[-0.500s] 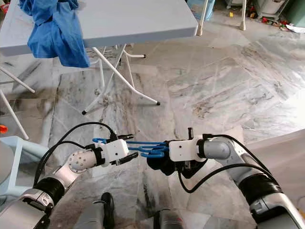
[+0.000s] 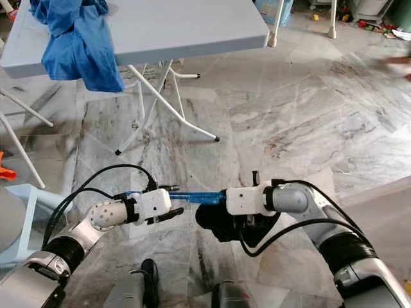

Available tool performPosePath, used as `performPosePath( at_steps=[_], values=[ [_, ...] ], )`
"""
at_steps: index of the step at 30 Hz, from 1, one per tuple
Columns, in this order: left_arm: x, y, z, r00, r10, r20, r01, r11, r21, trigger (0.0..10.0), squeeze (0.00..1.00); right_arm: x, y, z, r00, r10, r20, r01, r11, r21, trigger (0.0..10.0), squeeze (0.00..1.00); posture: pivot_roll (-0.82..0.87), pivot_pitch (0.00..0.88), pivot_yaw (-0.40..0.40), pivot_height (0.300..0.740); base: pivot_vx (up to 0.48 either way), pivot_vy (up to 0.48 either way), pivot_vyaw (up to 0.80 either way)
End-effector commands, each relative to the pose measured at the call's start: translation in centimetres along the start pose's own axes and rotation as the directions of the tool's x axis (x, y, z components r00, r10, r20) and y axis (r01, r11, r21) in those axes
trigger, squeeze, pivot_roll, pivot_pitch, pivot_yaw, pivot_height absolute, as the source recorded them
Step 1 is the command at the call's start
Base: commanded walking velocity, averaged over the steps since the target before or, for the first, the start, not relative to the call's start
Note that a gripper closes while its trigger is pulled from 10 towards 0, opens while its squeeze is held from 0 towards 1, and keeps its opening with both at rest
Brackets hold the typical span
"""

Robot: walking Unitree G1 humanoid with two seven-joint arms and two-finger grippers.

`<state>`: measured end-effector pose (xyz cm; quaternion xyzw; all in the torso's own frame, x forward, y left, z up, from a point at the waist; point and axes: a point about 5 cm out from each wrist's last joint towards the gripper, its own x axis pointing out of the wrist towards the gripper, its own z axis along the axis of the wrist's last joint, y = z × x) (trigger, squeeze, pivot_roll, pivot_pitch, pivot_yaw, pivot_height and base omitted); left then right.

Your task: Hang hanger

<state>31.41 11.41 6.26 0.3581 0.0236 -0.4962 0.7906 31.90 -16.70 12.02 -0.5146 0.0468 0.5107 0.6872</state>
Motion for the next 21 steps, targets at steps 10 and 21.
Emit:
performPosePath(
  at_steps=[10,21],
  values=[
    [-1.2,3.0,-0.1,0.989,0.134,-0.058,-0.125,0.981,0.147,0.0,0.0,0.1,-2.5,1.3,0.977,-0.205,0.064,0.207,0.978,-0.026,10.0,0.0,-0.11,0.258,0.01,0.74,0.0,0.0,0.0],
    [-2.5,5.8,-0.2,0.95,0.294,-0.105,-0.241,0.903,0.355,0.0,0.0,-0.5,-5.6,1.8,0.904,-0.422,0.068,0.427,0.9,-0.09,10.0,0.0,-0.11,0.268,-0.024,0.74,0.0,0.0,0.0]
  ],
)
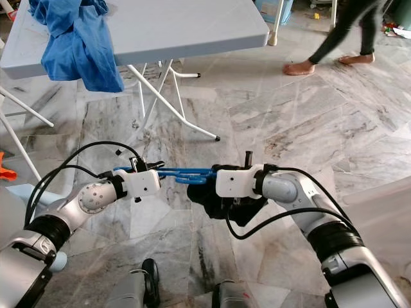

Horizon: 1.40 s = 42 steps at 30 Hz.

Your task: Hang hanger

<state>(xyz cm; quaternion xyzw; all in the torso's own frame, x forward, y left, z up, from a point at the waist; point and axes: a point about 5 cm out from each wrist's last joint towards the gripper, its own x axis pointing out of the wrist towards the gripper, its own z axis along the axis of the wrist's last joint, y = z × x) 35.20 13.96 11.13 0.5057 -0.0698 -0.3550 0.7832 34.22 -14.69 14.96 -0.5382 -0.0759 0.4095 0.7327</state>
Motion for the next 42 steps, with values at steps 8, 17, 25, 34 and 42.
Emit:
performPosePath(
  at_steps=[8,17,25,34,42],
  values=[
    [-0.4,-0.2,-1.0,0.996,0.061,-0.071,-0.054,0.993,0.102,0.0,0.0,-0.5,-3.0,0.0,0.981,-0.193,0.001,0.193,0.981,-0.026,10.0,0.0,-0.12,0.265,-0.036,0.74,0.0,0.0,0.0],
    [-0.2,0.2,-1.0,0.986,0.144,-0.081,-0.13,0.978,0.161,0.0,0.0,-0.4,-3.0,0.0,0.972,-0.234,0.01,0.234,0.971,-0.054,10.0,0.0,-0.12,0.257,-0.041,0.74,0.0,0.0,0.0],
    [0.0,-0.1,-1.1,0.986,0.14,-0.094,-0.124,0.979,0.159,0.0,0.0,-0.6,-3.4,-0.1,0.964,-0.264,0.013,0.264,0.962,-0.067,10.0,0.0,-0.13,0.259,-0.041,0.74,0.0,0.0,0.0],
    [0.5,-2.0,-0.4,0.995,0.07,-0.072,-0.074,0.996,-0.057,0.0,0.0,-0.4,-2.6,0.0,0.971,-0.237,0.039,0.238,0.971,-0.027,10.0,1.0,-0.13,0.246,-0.039,0.74,0.0,0.0,0.0],
    [0.5,-3.4,-0.5,0.997,-0.001,-0.077,-0.01,0.99,-0.14,0.0,0.0,-0.5,-1.8,0.2,0.989,-0.128,0.077,0.131,0.991,-0.036,10.0,1.0,-0.13,0.232,-0.042,0.74,0.0,0.0,0.0]
  ],
)
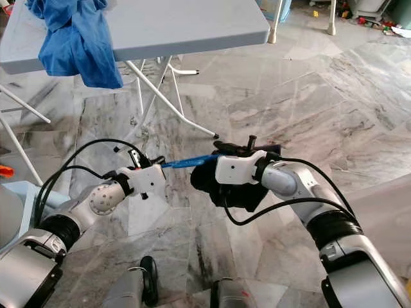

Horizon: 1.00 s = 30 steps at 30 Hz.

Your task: Hang hanger

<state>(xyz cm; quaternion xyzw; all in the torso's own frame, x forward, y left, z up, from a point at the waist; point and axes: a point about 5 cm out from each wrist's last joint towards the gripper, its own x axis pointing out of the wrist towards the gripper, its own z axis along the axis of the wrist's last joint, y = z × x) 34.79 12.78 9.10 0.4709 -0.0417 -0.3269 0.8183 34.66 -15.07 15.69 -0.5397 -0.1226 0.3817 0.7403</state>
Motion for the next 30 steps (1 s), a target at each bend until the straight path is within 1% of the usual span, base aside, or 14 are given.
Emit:
performPosePath(
  at_steps=[1,5,9,10,11,14,15,16,17,24,26,30],
  values=[
    [-0.5,-1.1,-0.8,0.999,-0.04,-0.03,0.039,0.998,-0.044,0.0,0.0,-0.2,-1.0,0.4,0.999,-0.034,0.037,0.034,0.999,-0.004,10.0,1.0,-0.13,0.232,-0.042,0.74,0.0,0.0,0.0],
    [-0.7,-1.3,-1.1,0.998,-0.041,-0.042,0.038,0.997,-0.07,0.0,0.0,-0.3,-1.2,0.2,0.999,-0.042,0.033,0.043,0.999,-0.008,10.0,1.0,-0.13,0.229,-0.045,0.74,0.0,0.0,0.0],
    [-1.0,-2.0,-1.4,0.997,-0.059,-0.052,0.054,0.994,-0.099,0.0,0.0,-0.4,-1.5,0.2,0.998,-0.042,0.038,0.042,0.999,-0.002,10.0,1.0,-0.13,0.227,-0.048,0.74,0.0,0.0,0.0],
    [-1.1,-2.4,-1.6,0.996,-0.069,-0.057,0.062,0.991,-0.12,0.0,0.0,-0.4,-1.4,0.2,0.999,-0.019,0.042,0.019,1.0,0.012,10.0,1.0,-0.13,0.227,-0.048,0.74,0.0,0.0,0.0],
    [-1.2,-2.6,-1.6,0.996,-0.073,-0.058,0.065,0.99,-0.128,0.0,0.0,-0.4,-1.3,0.2,0.999,-0.01,0.044,0.009,1.0,0.018,10.0,1.0,-0.13,0.227,-0.048,0.74,0.0,0.0,0.0],
    [-1.3,-2.9,-1.8,0.996,-0.064,-0.068,0.05,0.981,-0.188,0.0,0.0,-0.5,-0.8,0.0,0.997,0.067,0.04,-0.069,0.996,0.056,10.0,1.0,-0.12,0.229,-0.052,0.74,0.0,0.0,0.0],
    [-1.4,-2.9,-1.9,0.996,-0.055,-0.073,0.039,0.979,-0.201,0.0,0.0,-0.5,-0.7,0.0,0.995,0.09,0.042,-0.092,0.993,0.067,10.0,1.0,-0.12,0.229,-0.052,0.74,0.0,0.0,0.0],
    [-1.4,-2.9,-1.9,0.996,-0.055,-0.073,0.039,0.979,-0.201,0.0,0.0,-0.5,-0.7,0.0,0.995,0.09,0.042,-0.092,0.993,0.067,10.0,1.0,-0.12,0.229,-0.052,0.74,0.0,0.0,0.0],
    [-1.5,-2.8,-2.1,0.996,-0.036,-0.082,0.016,0.974,-0.226,0.0,0.0,-0.5,-0.6,-0.1,0.994,0.105,0.037,-0.107,0.992,0.064,10.0,1.0,-0.12,0.228,-0.054,0.74,0.0,0.0,0.0],
    [-1.8,-2.7,-2.5,0.995,0.004,-0.099,-0.03,0.964,-0.263,0.0,0.0,-0.3,-0.8,-0.1,0.995,0.093,0.032,-0.095,0.994,0.056,10.0,1.0,-0.11,0.23,-0.054,0.74,0.0,0.0,0.0],
    [-2.0,-2.7,-2.7,0.994,0.011,-0.108,-0.042,0.957,-0.288,0.0,0.0,-0.2,-1.3,-0.2,0.997,0.07,0.016,-0.071,0.996,0.054,10.0,1.0,-0.11,0.23,-0.052,0.74,0.0,0.0,0.0],
    [-2.1,-2.8,-2.8,0.994,0.017,-0.107,-0.048,0.955,-0.294,0.0,0.0,-0.2,-1.8,-0.3,1.0,0.029,0.001,-0.029,0.998,0.046,10.0,1.0,-0.11,0.23,-0.049,0.74,0.0,0.0,0.0]
  ],
)
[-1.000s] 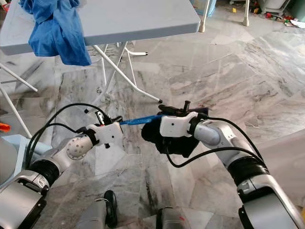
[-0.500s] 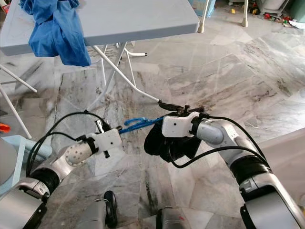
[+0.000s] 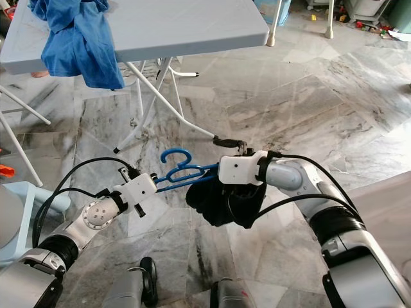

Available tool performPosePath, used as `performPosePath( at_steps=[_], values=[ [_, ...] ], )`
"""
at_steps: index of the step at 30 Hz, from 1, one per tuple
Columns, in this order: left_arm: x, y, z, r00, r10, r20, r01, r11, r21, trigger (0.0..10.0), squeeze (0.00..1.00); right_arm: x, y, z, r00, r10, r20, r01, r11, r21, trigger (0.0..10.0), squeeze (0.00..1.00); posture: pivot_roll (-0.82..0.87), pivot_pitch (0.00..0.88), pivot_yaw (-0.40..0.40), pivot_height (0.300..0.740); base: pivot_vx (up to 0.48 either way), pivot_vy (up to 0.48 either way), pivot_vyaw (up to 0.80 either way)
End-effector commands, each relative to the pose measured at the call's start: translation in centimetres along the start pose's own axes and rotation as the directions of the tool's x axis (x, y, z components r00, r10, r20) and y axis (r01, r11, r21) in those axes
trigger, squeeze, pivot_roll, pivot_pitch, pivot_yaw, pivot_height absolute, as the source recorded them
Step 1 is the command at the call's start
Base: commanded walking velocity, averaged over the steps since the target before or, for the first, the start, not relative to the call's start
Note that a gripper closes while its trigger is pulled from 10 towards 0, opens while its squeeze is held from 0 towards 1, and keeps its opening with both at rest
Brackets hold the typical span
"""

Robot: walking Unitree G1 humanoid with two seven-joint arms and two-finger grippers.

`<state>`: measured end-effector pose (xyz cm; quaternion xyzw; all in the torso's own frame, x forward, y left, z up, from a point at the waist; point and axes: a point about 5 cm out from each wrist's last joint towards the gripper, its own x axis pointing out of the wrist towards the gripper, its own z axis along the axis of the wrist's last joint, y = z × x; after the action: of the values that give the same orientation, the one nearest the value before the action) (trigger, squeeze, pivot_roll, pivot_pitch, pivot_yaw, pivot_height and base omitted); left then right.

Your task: Hang hanger

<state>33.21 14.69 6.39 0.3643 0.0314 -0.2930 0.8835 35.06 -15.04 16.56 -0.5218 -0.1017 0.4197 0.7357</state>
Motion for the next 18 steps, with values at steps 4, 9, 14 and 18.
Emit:
performPosePath(
  at_steps=[4,9,14,18],
  values=[
    [-0.3,-0.1,-0.3,0.999,0.033,-0.003,-0.033,0.999,-0.036,0.0,0.0,-0.4,-1.4,-0.5,0.992,-0.119,-0.048,0.118,0.993,-0.014,10.0,1.0,-0.11,0.232,-0.046,0.74,0.0,0.0,0.0],
    [-0.3,0.6,-0.2,0.995,0.096,0.002,-0.095,0.993,-0.065,0.0,0.0,-0.6,-2.0,-1.1,0.976,-0.196,-0.096,0.197,0.98,0.002,10.0,1.0,-0.11,0.234,-0.039,0.74,0.0,0.0,0.0],
    [-0.3,1.2,0.0,0.987,0.158,0.011,-0.156,0.982,-0.106,0.0,0.0,-0.9,-2.5,-1.7,0.938,-0.315,-0.145,0.325,0.945,0.051,10.0,1.0,-0.1,0.236,-0.033,0.74,0.0,0.0,0.0],
    [-0.3,1.2,0.0,0.986,0.165,0.007,-0.162,0.976,-0.143,0.0,0.0,-0.4,-1.8,-1.4,0.934,-0.33,-0.137,0.343,0.935,0.09,10.0,1.0,-0.1,0.238,-0.026,0.74,0.0,0.0,0.0]
  ],
)
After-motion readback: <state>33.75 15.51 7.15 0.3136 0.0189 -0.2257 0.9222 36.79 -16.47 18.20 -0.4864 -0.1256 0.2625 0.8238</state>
